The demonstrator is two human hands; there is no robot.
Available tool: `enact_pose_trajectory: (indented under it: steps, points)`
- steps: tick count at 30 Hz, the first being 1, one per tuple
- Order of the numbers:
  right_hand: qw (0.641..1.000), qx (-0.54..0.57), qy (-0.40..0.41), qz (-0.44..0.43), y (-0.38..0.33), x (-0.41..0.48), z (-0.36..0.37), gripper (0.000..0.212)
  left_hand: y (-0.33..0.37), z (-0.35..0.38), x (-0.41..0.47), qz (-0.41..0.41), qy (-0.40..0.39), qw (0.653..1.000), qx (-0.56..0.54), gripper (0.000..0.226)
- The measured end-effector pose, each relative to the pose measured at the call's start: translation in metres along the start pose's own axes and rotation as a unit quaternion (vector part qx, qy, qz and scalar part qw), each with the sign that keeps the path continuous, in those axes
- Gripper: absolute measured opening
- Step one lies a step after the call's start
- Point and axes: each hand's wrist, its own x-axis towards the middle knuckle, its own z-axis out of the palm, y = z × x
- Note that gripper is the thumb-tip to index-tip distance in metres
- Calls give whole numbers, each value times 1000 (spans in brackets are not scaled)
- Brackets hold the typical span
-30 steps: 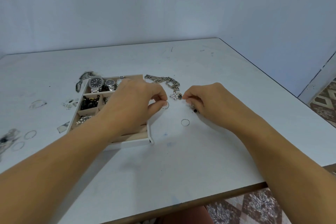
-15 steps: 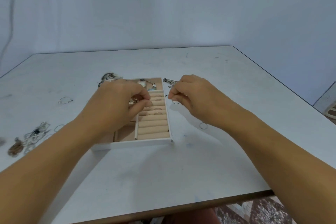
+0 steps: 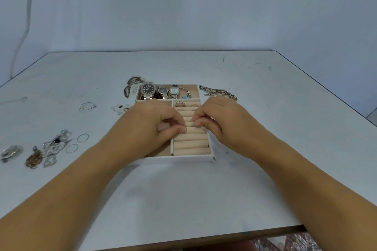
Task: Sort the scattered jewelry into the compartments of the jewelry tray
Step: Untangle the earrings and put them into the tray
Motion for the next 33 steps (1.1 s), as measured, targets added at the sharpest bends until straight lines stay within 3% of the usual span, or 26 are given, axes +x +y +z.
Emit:
enact_pose_trajectory:
  steps: [6,10,13,21,27,33]
  points:
    - [1000,-5,5,4,2,-4,1,11,-1,1,2,-2,-31,1000,-2,10]
    - [1000,-5,-1,3,2,-5,1,11,1,0,4,45,-58,997,29,28]
    - [1000,-2,-2,5,2,-5,1,10,-2,-1,-1,18,-61,998,18,32]
    - [1000,2,-8,3,1,-6,-1,10,-7,-11,-19,-2,-97,995,1,74]
    - [999,28,11,16,-1,-6,1,10,-6,-9,-19,-6,-101,995,-6,74]
    - [999,30,-31,33,-2,-4,3,11,-6,-10,-20,-13,-107,994,-9,73]
